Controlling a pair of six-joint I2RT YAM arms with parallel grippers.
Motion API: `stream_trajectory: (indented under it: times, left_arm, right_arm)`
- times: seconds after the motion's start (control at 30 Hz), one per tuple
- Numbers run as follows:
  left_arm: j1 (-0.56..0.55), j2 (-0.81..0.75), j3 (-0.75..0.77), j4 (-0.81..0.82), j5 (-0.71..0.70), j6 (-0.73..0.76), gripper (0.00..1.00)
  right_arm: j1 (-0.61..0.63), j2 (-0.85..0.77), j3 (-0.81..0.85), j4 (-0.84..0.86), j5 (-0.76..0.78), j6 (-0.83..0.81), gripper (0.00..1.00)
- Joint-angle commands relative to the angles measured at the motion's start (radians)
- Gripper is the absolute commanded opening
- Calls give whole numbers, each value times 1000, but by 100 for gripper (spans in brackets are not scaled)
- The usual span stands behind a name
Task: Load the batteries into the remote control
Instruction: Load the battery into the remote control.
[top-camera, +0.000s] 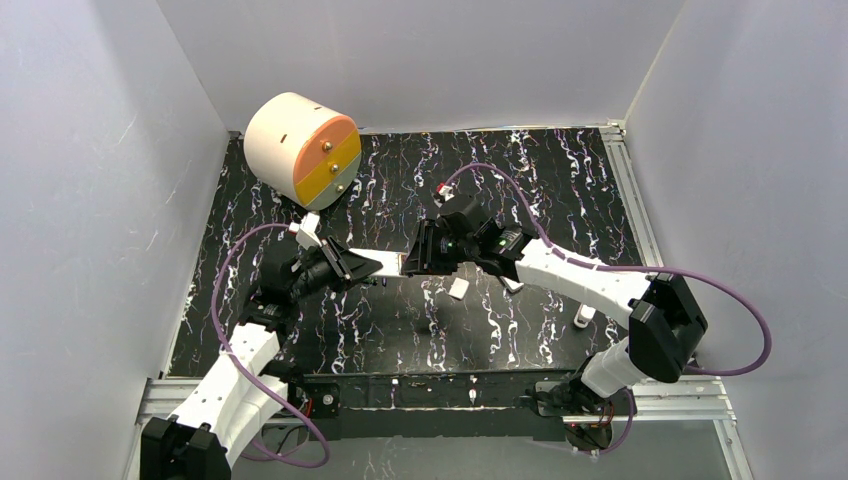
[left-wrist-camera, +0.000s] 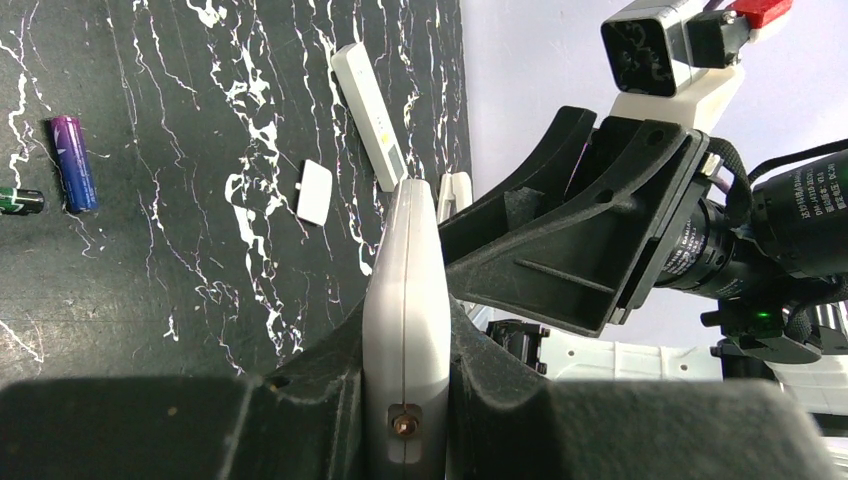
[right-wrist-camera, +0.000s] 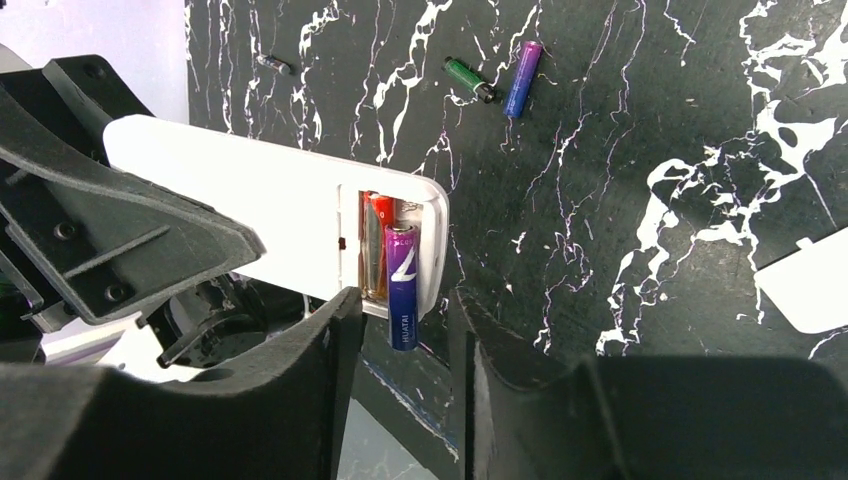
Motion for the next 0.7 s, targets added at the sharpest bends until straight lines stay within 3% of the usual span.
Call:
stream_trajectory:
  times: [0.0,0.33,0.67]
  left_arm:
    - [0,-22,3,32,23,-9,0]
    - [-1,-19,6,32,22,-16,0]
    - [-1,-21,5,32,23,-17,0]
  right_arm:
    - [4,-38,29,12,24,16,49]
    - [5,-86,-3,41,92,50,52]
    - [3,-49,0,55,71,52,42]
